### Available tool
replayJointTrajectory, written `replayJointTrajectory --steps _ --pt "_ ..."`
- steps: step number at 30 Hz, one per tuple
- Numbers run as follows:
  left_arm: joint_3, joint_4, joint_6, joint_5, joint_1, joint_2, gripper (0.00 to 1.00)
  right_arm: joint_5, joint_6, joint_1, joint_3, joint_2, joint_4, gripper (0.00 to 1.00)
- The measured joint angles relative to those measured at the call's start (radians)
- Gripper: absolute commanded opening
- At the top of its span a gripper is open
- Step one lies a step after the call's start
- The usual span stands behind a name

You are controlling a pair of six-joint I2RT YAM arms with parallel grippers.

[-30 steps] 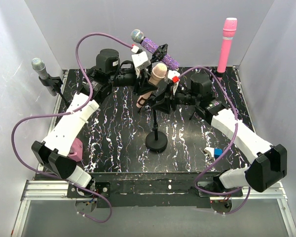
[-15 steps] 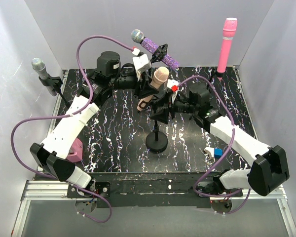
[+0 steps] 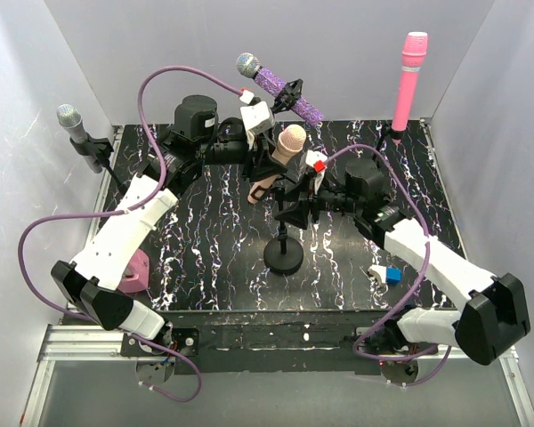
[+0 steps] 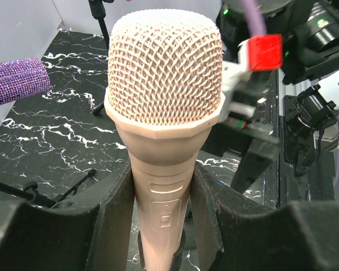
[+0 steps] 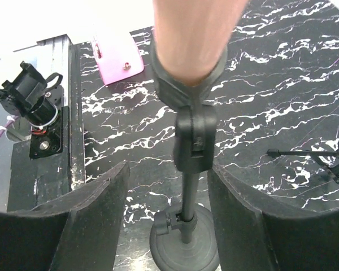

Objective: Remove the microphone from the stand

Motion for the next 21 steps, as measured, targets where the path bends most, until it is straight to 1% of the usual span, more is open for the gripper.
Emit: replayJointTrajectory --steps 1,2,3,5,6,7,9,11,13,14,16,19,21 --pt "0.000 0.000 0.000 -0.001 -0.001 -0.001 0.00 0.000 0.000 0.001 -0.001 0.019 0.013 0.61" --pt "0.000 0.000 0.000 -0.002 -0.001 -0.001 0.03 0.002 0.000 0.002 -0.001 0.034 0.021 0.57" --pt "0.000 0.000 -0.001 -0.003 -0.002 -0.001 0.13 0.004 0.000 0.002 -0.001 0.052 0.027 0.52" --pt "0.000 -0.001 -0.001 -0.003 -0.003 -0.001 0.47 0.005 -0.007 0.002 -0.002 0.083 0.031 0.40" --pt "0.000 0.000 -0.002 -0.004 -0.004 -0.001 0.56 0.005 -0.013 0.002 -0.002 0.093 0.031 0.34" --pt "-0.001 0.001 -0.006 -0.005 -0.004 -0.001 0.63 0.005 -0.017 0.002 -0.002 0.100 0.030 0.29" --pt "-0.015 0.018 -0.023 -0.009 -0.005 -0.006 0.68 -0.001 -0.023 0.002 -0.002 0.105 0.029 0.17" --pt "-0.041 0.027 -0.038 -0.016 -0.006 -0.015 0.69 -0.001 -0.048 0.002 -0.002 0.103 0.032 0.09" --pt "-0.068 0.038 -0.056 -0.021 -0.006 -0.018 0.67 0.000 -0.062 0.002 -0.002 0.103 0.031 0.03" --pt "-0.083 0.049 -0.065 -0.023 -0.006 -0.018 0.63 -0.002 -0.066 0.002 -0.002 0.101 0.030 0.02" --pt "-0.113 0.070 -0.079 -0.022 -0.005 -0.018 0.52 -0.006 -0.075 0.002 -0.004 0.099 0.027 0.01" --pt "-0.128 0.087 -0.105 -0.003 -0.006 -0.008 0.28 -0.003 -0.081 0.006 -0.014 0.090 0.029 0.01" --pt "-0.124 0.101 -0.090 0.011 -0.011 -0.002 0.04 -0.001 -0.080 0.005 -0.018 0.084 0.029 0.01"
